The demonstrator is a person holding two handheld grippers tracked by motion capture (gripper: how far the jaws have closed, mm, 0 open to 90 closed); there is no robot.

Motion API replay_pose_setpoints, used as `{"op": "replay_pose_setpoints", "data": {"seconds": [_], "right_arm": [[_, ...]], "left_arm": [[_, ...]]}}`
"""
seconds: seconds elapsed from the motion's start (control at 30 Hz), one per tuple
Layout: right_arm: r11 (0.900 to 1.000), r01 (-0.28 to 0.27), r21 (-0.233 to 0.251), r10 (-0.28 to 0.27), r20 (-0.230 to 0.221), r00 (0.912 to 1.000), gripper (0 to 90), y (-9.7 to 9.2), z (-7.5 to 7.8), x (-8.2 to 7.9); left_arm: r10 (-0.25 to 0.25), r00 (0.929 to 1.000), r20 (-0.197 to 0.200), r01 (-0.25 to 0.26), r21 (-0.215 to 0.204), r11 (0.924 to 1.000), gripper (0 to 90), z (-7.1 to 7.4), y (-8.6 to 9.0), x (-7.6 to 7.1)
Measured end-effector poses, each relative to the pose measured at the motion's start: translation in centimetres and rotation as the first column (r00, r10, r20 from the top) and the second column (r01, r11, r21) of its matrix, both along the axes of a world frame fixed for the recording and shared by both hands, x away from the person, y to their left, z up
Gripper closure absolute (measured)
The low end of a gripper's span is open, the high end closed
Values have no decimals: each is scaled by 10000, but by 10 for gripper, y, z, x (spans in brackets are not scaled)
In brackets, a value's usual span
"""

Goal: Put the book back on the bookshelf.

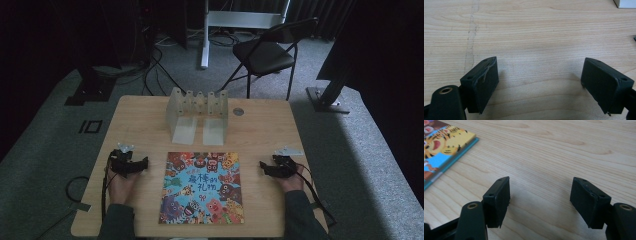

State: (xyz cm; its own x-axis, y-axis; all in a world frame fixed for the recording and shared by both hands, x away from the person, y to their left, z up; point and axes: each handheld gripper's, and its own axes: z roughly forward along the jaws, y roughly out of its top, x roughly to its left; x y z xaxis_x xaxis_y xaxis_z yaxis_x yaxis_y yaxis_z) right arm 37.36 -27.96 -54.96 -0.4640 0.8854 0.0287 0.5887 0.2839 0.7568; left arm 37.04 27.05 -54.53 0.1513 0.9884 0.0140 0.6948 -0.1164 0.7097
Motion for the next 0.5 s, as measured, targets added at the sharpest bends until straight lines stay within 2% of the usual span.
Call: {"op": "replay_pose_setpoints", "data": {"seconds": [0.17, 0.2, 0.5], "right_arm": [[9996, -265, -139, 267, 148, 9995, 321, 9, 5, -2], [9989, -438, -193, 444, 287, 9986, 325, 15, 10, -3], [9943, -1013, -322, 1033, 679, 9923, 325, 32, 26, -3]], "left_arm": [[-5, 10000, 2, 5, 0, 10000, 146, 0, 0, 0], [-29, 10000, 2, 29, 2, 10000, 146, 0, 0, 0], [-45, 10000, 10, 45, 0, 10000, 145, 0, 0, 0]]}}
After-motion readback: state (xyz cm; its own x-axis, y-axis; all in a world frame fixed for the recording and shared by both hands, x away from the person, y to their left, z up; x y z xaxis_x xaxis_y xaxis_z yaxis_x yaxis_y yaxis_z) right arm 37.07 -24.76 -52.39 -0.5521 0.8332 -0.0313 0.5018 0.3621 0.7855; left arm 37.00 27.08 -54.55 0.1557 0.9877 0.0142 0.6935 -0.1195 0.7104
